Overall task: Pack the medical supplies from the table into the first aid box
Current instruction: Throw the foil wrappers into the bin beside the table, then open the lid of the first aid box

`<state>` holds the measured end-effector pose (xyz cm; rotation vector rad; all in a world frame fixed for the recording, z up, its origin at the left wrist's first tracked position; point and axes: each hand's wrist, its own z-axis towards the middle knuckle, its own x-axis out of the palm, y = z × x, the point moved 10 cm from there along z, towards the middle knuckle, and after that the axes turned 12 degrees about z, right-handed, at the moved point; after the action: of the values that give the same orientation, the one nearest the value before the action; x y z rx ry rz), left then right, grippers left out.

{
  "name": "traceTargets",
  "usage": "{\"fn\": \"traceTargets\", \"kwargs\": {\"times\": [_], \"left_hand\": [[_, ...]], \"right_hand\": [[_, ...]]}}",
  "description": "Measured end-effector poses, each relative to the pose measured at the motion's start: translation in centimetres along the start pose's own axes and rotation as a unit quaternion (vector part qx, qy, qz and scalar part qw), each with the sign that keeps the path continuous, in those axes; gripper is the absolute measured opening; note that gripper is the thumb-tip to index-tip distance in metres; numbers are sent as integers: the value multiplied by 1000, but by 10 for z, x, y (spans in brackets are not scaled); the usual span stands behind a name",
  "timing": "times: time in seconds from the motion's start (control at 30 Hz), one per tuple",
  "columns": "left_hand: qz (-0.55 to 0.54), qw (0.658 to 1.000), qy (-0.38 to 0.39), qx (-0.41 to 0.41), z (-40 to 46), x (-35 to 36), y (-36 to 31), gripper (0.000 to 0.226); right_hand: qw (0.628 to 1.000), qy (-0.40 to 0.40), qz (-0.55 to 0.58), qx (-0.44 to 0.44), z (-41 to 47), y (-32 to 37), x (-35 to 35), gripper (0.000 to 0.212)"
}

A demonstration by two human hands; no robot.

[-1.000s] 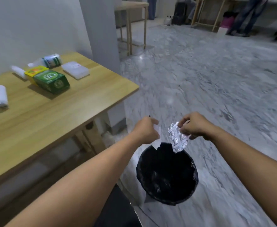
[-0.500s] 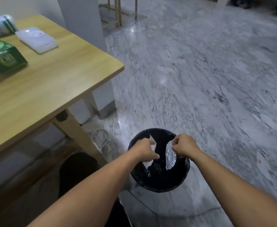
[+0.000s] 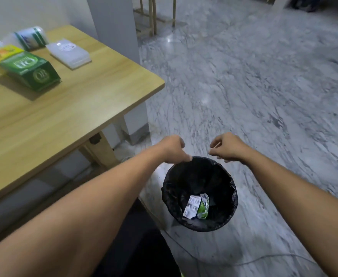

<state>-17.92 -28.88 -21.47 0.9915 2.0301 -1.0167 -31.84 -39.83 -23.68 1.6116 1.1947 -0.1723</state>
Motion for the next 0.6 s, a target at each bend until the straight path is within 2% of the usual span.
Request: {"fn": "traceTargets", "kwargs": {"times": [0.2,0.33,0.53,0.6], "left_hand": [[34,997,-60,32,-57,-97,-28,60],[-25,996,-72,44,-105,-149,-25,56],[-32,988,-151,0,-185,-220,37,52],[-14,984,-175,-30,-209,-239,72,43]], "right_hand": [[994,52,-42,-85,-44,108,-42,38],[986,69,-71,-136,-76,182,-60,41],[964,66,-118,-229,-121,299,-52,40],[954,70,-126,-262,-135,338,-37,39]]}}
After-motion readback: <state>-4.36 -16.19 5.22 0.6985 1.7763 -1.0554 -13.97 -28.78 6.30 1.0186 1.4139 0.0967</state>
